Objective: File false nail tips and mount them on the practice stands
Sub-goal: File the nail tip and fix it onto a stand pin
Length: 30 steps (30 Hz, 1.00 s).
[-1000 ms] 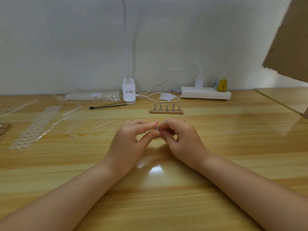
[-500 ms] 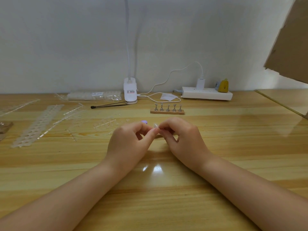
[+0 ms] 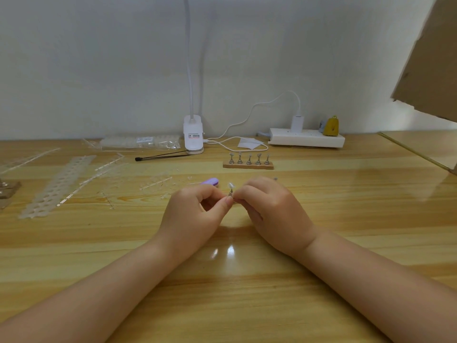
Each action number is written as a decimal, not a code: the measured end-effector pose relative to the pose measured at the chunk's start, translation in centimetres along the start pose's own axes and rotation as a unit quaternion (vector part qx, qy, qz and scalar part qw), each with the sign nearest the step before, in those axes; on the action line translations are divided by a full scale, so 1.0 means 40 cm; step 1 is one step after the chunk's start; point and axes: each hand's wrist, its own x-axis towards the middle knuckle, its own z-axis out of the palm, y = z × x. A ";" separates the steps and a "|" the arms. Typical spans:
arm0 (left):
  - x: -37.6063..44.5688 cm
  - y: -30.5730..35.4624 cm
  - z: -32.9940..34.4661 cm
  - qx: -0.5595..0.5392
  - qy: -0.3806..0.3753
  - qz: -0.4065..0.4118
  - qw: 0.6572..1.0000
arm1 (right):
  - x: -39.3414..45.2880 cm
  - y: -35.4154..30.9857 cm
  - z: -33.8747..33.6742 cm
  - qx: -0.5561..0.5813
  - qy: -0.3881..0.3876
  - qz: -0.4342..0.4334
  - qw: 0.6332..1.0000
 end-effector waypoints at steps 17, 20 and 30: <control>0.009 -0.013 0.005 0.021 0.050 0.029 0.998 | -0.005 0.000 0.007 0.107 0.013 0.138 0.985; 0.011 -0.017 0.009 0.035 0.064 0.047 0.996 | -0.004 0.001 0.009 0.113 0.017 0.146 0.983; 0.014 -0.021 0.007 0.041 0.073 0.127 0.988 | -0.005 0.000 0.004 0.139 0.020 0.127 0.982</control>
